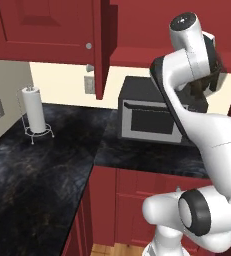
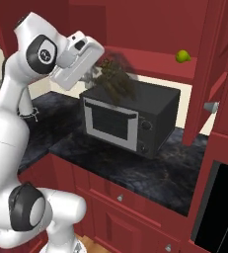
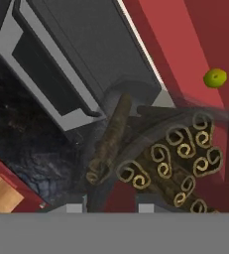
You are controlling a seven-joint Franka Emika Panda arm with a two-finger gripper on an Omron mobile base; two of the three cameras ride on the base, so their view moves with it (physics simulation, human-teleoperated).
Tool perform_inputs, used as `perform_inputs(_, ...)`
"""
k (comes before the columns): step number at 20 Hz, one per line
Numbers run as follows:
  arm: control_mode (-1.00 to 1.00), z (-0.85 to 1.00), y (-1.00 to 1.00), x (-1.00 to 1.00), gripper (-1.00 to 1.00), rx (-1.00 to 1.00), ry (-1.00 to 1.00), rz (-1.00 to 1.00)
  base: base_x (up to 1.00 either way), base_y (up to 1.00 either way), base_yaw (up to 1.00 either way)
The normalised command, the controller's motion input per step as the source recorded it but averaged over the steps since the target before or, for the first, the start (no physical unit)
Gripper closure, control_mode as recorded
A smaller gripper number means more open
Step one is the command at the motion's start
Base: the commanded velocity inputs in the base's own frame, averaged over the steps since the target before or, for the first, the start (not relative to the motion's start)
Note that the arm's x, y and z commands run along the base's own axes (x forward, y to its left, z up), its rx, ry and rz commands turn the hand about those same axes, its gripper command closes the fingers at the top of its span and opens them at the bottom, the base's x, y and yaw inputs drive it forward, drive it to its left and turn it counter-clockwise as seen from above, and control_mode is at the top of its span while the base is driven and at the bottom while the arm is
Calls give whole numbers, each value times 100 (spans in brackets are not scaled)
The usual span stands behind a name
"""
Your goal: Pick the jar and candle from the dining table and place them in the open cabinet. Close the cabinet after placing the objects.
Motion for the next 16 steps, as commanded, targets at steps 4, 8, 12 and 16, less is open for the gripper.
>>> perform_inputs(4, -100, 33, 0, 22, 100, 0, 0, 2, 0, 0, 0)
perform_inputs(8, -100, 29, 0, 38, 100, -3, 0, 5, 0, 0, 0)
perform_inputs(12, -100, 21, 0, 47, 100, -6, -1, 6, 0, 0, 0)
perform_inputs(16, -100, 21, -1, 48, 100, -9, -1, 6, 0, 0, 0)
